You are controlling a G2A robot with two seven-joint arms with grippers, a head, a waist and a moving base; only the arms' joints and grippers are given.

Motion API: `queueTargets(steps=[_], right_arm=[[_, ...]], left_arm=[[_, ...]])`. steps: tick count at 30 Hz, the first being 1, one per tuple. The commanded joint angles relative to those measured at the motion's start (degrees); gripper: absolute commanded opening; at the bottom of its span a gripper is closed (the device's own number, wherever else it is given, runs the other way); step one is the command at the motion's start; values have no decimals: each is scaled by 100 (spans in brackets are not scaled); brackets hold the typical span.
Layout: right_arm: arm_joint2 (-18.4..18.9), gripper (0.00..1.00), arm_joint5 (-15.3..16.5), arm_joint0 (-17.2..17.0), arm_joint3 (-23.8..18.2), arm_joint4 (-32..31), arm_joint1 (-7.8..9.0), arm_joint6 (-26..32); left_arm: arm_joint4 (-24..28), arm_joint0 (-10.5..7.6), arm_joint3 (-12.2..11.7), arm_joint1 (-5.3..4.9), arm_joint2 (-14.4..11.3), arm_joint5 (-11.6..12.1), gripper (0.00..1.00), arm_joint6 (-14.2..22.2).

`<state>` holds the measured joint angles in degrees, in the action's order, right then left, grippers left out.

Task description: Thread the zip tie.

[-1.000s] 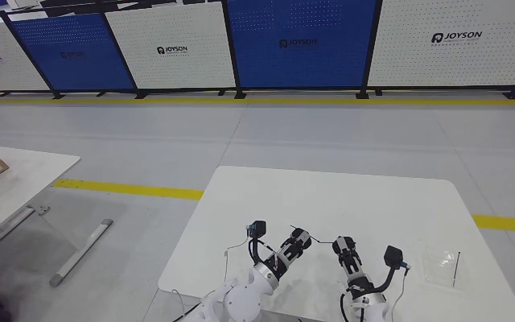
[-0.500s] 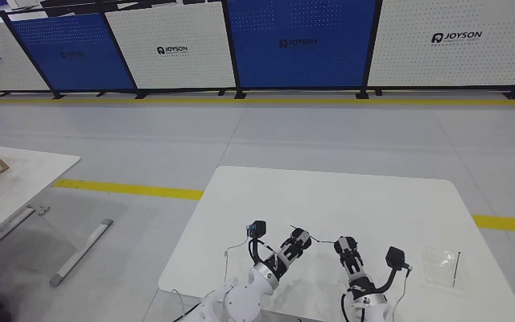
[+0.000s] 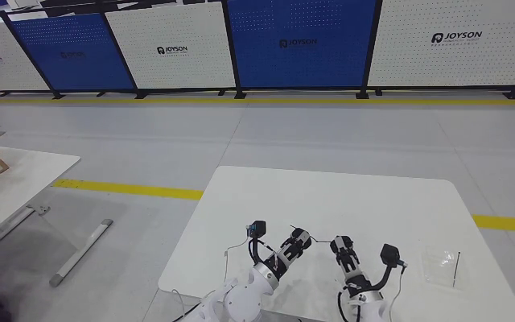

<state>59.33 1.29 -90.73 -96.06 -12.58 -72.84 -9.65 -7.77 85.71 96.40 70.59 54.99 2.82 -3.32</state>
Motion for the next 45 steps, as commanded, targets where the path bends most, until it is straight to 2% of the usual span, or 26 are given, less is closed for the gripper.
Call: queueTargets(steps=[1,37,45], right_arm=[[-12,0,-18,14,14,-13,-15,-10],[311,0,343,-267,-69,-18,-110,117],[311,0,267,-261,-82,-92,-136,159]], left_arm=[[0,0,0,0,0,0,0,0],[0,0,0,0,0,0,0,0],[0,0,0,0,0,0,0,0]])
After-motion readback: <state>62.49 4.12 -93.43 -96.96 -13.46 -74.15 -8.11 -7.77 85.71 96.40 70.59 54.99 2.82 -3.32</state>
